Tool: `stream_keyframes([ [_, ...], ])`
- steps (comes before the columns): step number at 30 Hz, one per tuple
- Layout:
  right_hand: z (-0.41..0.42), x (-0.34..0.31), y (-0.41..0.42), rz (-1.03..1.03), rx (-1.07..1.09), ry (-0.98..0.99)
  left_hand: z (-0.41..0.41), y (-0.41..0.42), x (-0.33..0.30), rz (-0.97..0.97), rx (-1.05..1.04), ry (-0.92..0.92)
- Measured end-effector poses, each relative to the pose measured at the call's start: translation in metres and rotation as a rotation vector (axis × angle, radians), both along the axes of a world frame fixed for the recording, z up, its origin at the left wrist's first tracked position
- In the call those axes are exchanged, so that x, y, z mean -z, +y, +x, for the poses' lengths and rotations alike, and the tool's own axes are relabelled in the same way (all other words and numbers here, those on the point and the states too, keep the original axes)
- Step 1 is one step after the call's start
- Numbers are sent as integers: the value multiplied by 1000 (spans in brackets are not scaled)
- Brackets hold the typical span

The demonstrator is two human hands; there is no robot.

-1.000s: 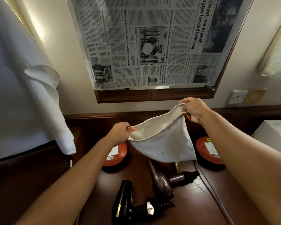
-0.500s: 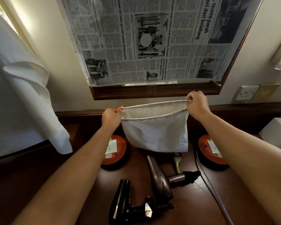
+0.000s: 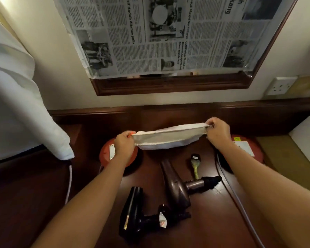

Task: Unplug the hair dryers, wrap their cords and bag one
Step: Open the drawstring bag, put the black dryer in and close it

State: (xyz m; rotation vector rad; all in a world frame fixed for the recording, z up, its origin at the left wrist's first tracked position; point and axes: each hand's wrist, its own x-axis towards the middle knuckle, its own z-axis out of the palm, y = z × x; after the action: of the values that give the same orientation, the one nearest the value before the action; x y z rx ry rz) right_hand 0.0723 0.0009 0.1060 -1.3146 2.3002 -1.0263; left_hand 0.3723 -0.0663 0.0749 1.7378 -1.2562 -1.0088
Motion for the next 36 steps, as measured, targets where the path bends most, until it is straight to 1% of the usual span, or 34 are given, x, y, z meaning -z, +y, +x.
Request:
stream_keyframes([
  [3, 1, 44, 15, 130, 5, -91, 3, 19, 41, 109, 23, -73],
  [6, 5, 73, 30, 237, -6, -157, 10, 38, 73, 196, 45, -25],
  [9, 8, 93, 44, 324, 18, -183, 20, 54, 100, 278, 119, -56],
  [13, 12, 99, 62, 408, 47, -221, 24, 72, 95, 326, 153, -29],
  [18, 14, 97, 73, 406, 43, -289, 21, 86, 82, 334, 168, 11],
  [21, 12, 94, 82, 373, 16, -321, 16, 96, 79, 319, 239, -90],
  [23, 4, 96, 91, 364, 16, -276, 11, 106, 78, 275, 258, -182],
  [25, -5, 99, 101, 408, 11, -223, 2, 116, 78, 259, 239, -264],
  [26, -9, 101, 105, 443, -7, -203, -3, 122, 78, 238, 219, -336],
  [28, -16, 108, 113, 524, -82, -161, -16, 136, 78, 168, 160, -519],
  [30, -23, 112, 117, 593, -182, -88, -28, 151, 80, 86, 116, -644],
  [33, -38, 122, 116, 653, -303, 14, -46, 174, 87, 1, 115, -708],
  [34, -43, 126, 114, 670, -350, 42, -52, 180, 91, -5, 138, -700],
  [36, -50, 134, 108, 682, -487, 115, -65, 189, 99, 47, 188, -585],
])
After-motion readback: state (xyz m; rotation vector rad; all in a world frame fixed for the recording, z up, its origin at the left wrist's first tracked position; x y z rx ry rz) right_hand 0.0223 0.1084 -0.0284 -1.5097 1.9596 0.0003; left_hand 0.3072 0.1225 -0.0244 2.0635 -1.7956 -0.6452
